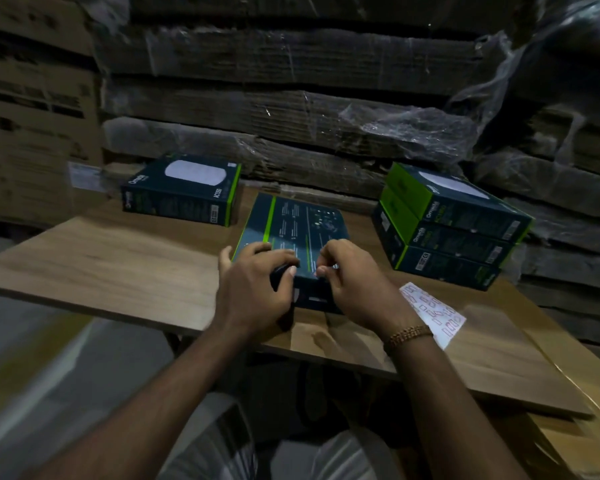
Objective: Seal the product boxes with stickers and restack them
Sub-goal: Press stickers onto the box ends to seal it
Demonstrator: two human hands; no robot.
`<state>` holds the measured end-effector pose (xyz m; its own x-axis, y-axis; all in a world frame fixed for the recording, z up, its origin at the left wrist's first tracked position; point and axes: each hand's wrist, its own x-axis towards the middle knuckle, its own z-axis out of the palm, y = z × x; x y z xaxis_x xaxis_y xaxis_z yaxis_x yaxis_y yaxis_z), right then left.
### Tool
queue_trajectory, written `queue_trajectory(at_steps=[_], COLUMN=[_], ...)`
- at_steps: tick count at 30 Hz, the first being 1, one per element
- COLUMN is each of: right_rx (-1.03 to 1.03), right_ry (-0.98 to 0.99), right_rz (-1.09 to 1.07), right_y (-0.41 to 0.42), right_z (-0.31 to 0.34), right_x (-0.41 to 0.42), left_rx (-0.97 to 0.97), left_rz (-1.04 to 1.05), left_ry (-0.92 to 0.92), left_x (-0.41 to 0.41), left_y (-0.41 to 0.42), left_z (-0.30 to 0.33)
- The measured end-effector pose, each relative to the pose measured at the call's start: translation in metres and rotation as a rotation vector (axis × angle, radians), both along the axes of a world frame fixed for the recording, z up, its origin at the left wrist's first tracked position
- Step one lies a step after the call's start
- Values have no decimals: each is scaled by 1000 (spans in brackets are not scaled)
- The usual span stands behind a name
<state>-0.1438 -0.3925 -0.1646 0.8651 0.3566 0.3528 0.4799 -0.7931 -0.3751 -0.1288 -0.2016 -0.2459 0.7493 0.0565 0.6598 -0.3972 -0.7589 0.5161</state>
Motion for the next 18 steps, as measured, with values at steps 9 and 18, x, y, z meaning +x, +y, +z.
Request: queue_trajectory(at_steps=[9, 18], right_rx=[-232, -422], right_ry=[69, 9], right_rz=[-57, -87], right_y=[25, 36], right_z=[10, 10], right_x=[7, 14], left_rx=[-28, -58], left_rz=[-33, -67], left_ry=[34, 77], left_x=[0, -5], left_y=[2, 4], left_z=[3, 7])
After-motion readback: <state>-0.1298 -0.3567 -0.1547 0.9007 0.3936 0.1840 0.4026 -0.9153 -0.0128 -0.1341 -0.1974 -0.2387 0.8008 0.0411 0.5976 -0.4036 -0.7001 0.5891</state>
